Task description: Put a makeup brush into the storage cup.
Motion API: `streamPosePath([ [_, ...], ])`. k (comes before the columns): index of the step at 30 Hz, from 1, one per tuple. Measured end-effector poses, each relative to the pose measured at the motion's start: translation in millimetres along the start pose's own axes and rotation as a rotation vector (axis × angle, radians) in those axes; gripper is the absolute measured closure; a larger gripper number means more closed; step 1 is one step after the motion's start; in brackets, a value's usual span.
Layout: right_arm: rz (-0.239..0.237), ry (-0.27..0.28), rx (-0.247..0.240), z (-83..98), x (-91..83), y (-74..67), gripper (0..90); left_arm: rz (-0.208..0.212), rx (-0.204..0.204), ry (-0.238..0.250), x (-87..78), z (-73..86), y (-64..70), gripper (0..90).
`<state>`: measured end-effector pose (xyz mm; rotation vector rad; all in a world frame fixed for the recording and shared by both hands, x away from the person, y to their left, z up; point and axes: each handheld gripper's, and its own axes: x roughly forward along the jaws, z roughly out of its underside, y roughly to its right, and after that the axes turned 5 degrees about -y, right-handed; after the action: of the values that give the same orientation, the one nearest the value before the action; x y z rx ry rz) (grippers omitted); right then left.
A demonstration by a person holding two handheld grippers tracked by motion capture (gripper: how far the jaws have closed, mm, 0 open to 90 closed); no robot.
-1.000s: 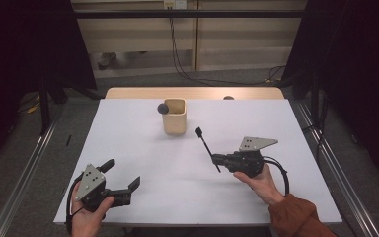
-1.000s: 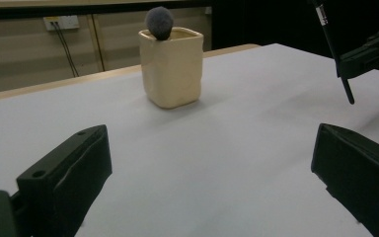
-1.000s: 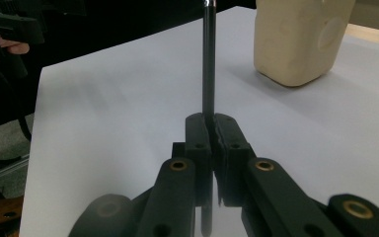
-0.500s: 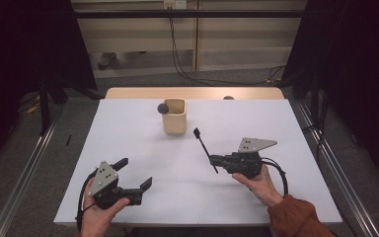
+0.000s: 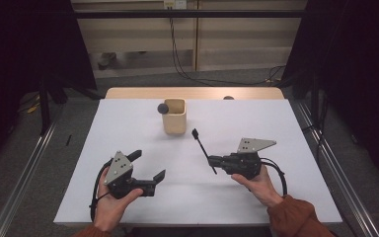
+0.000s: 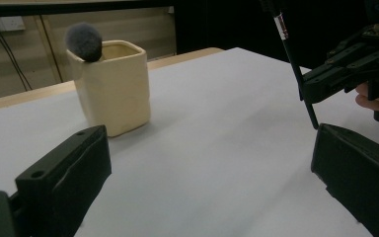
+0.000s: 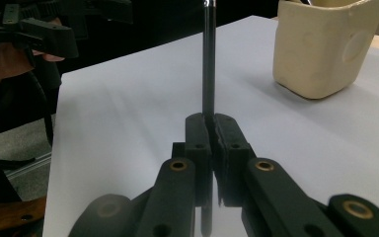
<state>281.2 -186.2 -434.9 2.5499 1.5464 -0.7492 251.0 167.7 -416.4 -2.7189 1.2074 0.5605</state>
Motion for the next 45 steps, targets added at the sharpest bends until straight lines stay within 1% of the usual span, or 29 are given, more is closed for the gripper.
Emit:
streamPosePath([
  [2, -0.002, 0.002, -0.002, -0.3, 0.0, -0.2, 86.2, 0.001, 0.003, 0.007, 3.7, -3.3, 2.1, 1.9],
  [4, -0.001, 0.003, -0.003, -0.6, -0.3, -0.5, 86.2, 0.017, 0.0, 0.019, 6.9, -5.9, 4.7, 2.9],
  [11, 0.0, 0.016, -0.003, -1.9, -3.1, -1.2, 86.2, 0.048, 0.023, 0.017, 19.5, -16.9, 13.7, 2.9],
  [13, -0.001, 0.017, -0.001, -1.9, -2.8, -1.3, 86.2, 0.08, 0.023, 0.007, 24.3, -19.9, 16.6, 2.9],
  [14, -0.001, 0.019, -0.001, -1.8, -2.6, -1.5, 86.2, 0.088, 0.027, 0.011, 27.0, -21.0, 18.5, 3.0],
  [15, -0.001, 0.019, 0.0, -1.8, -2.6, -1.8, 86.2, 0.08, 0.035, 0.01, 29.8, -22.2, 20.3, 3.2],
  [17, -0.001, 0.021, -0.002, -2.0, -2.7, -1.9, 86.2, 0.095, 0.034, 0.014, 36.3, -24.8, 22.0, 3.4],
  [18, 0.0, 0.022, -0.003, -2.0, -2.7, -1.8, 86.2, 0.092, 0.037, 0.01, 38.7, -26.2, 22.8, 3.8],
  [21, 0.002, 0.022, -0.003, -1.8, -3.2, -2.1, 86.2, 0.093, 0.033, 0.027, 45.4, -30.4, 23.8, 3.9],
  [24, 0.003, 0.024, -0.004, -1.7, -3.3, -2.1, 86.2, 0.103, 0.056, 0.029, 51.6, -36.0, 25.3, 5.2],
  [28, 0.006, 0.027, -0.003, -1.7, -3.2, -2.1, 86.2, 0.109, 0.056, 0.036, 58.7, -41.8, 26.9, 5.1],
  [30, 0.007, 0.028, -0.003, -1.7, -3.3, -2.1, 86.2, 0.118, 0.048, 0.043, 61.8, -43.3, 27.6, 5.1],
  [31, 0.008, 0.03, -0.003, -1.6, -3.1, -1.9, 86.2, 0.126, 0.048, 0.045, 63.2, -43.5, 27.8, 5.1],
  [33, 0.007, 0.028, -0.001, -1.3, -2.6, -1.8, 86.2, 0.129, 0.047, 0.047, 66.7, -43.1, 29.6, 4.5],
  [35, 0.005, 0.024, -0.001, -1.1, -2.2, -1.9, 86.2, 0.13, 0.063, 0.026, 69.9, -41.4, 31.7, 4.5],
  [36, 0.005, 0.022, -0.002, -0.9, -1.9, -1.9, 86.2, 0.135, 0.065, 0.025, 70.8, -40.9, 32.7, 4.7],
  [39, 0.004, 0.02, -0.004, -0.3, -0.9, -1.4, 86.2, 0.132, 0.068, 0.026, 71.8, -41.2, 33.8, 4.9],
  [43, 0.003, 0.018, -0.005, 0.0, 0.6, -2.0, 86.2, 0.128, 0.057, 0.029, 72.7, -41.3, 35.8, 9.4],
  [44, 0.0, 0.018, -0.007, 0.0, 1.0, -2.2, 86.1, 0.136, 0.051, 0.033, 73.4, -41.3, 36.4, 12.2],
  [45, 0.001, 0.016, -0.008, 0.0, 1.3, -2.4, 86.2, 0.137, 0.054, 0.036, 74.1, -41.3, 36.9, 15.2],
])
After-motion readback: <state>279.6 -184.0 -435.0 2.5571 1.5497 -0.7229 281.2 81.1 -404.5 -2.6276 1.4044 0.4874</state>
